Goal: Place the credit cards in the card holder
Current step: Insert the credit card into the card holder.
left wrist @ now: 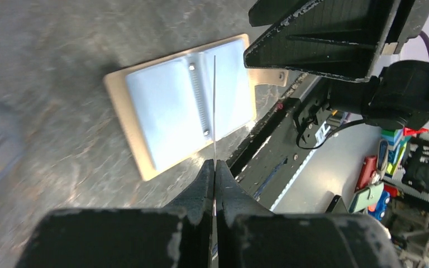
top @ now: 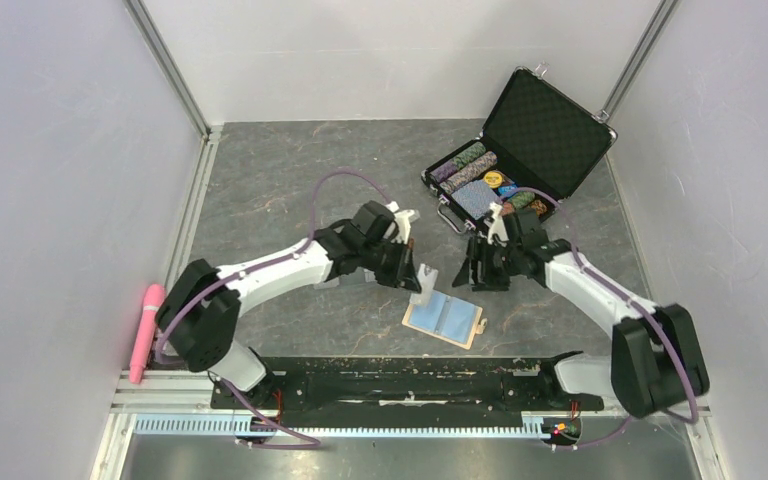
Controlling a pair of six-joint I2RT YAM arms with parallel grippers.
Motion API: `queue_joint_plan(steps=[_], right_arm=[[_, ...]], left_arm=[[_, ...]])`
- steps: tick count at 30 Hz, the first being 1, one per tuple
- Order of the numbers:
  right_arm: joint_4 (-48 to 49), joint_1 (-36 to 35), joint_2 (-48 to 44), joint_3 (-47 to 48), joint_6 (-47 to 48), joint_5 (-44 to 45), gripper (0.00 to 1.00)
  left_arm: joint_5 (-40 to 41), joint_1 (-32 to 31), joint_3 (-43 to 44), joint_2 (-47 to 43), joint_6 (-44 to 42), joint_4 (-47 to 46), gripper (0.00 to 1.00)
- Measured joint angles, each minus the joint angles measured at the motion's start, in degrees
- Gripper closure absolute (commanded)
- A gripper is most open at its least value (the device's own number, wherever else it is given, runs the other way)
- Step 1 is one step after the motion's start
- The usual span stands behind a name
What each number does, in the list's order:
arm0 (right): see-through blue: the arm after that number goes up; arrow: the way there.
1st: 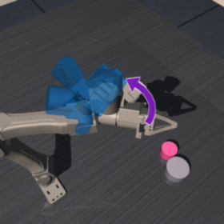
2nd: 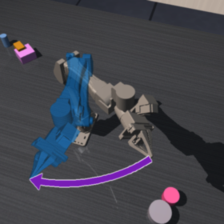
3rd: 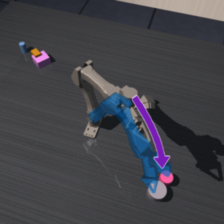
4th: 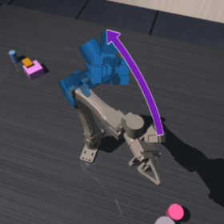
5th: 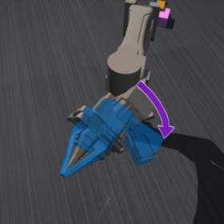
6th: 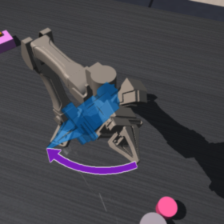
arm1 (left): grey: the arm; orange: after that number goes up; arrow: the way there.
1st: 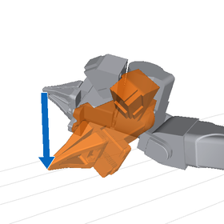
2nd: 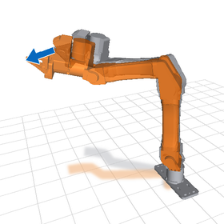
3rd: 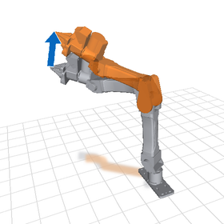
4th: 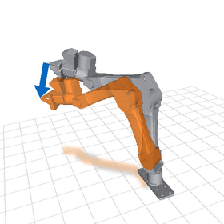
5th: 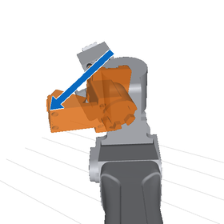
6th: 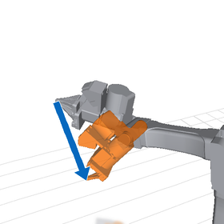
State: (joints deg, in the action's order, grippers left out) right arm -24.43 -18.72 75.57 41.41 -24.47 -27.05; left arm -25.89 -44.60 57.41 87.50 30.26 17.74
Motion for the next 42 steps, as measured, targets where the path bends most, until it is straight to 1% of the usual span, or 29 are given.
queue_joint_plan(steps=[4, 8, 10, 15, 24, 25, 29, 31, 33, 35, 37, 39, 42], right_arm=[[-4.3, 3.1, -6.6, -4.9, 0.1, 2.1, 0.34], [-8.6, 4.2, -10.1, -7.7, 0.0, 3.8, 0.33], [-10.2, 4.3, -10.8, -8.6, 0.0, 4.2, 0.34], [-11.0, 4.3, -9.2, -9.7, 0.2, 2.4, 0.51], [-9.5, 4.2, -0.5, -10.8, 2.1, -2.6, 0.69], [-9.6, 4.2, 0.4, -10.6, 2.3, -2.9, 0.71], [-10.5, 4.2, 2.9, -8.2, 3.8, -2.6, 0.87], [-10.7, 4.2, 4.7, -5.6, 5.0, -2.0, 0.92], [-11.3, 4.2, 6.4, -1.9, 6.4, -1.0, 0.93], [-11.7, 4.2, 7.9, 1.4, 7.6, 0.0, 0.91], [-11.7, 4.2, 9.0, 4.6, 9.0, 1.0, 0.85], [-11.7, 4.2, 9.5, 6.1, 9.9, 1.5, 0.82], [-12.1, 4.2, 9.6, 6.4, 10.6, 1.5, 0.85]], left_arm=[[-1.8, -3.4, 0.3, 4.9, 2.4, -4.3, 0.98], [-3.0, -5.2, 0.9, 10.1, 4.9, -6.5, 0.98], [-3.3, -5.5, 0.9, 11.5, 6.0, -7.4, 0.98], [-3.0, -5.8, 0.9, 12.5, 8.2, -8.9, 0.98], [-1.0, -5.7, 0.9, 12.5, 9.6, -9.1, 0.98], [-0.8, -5.6, 0.9, 12.5, 9.6, -9.1, 0.98], [0.0, -4.8, 0.5, 12.4, 9.6, -8.7, 0.98], [0.3, -4.2, 0.3, 12.2, 9.6, -8.3, 0.98], [0.4, -3.7, -0.1, 11.9, 9.6, -8.2, 0.98], [0.5, -3.3, -0.7, 11.5, 9.6, -8.1, 0.98], [0.7, -2.9, -1.7, 10.9, 9.6, -8.0, 0.98], [1.4, -2.6, -3.0, 9.9, 10.3, -8.0, 0.98], [1.9, -2.1, -4.5, 8.4, 11.5, -8.7, 0.98]])
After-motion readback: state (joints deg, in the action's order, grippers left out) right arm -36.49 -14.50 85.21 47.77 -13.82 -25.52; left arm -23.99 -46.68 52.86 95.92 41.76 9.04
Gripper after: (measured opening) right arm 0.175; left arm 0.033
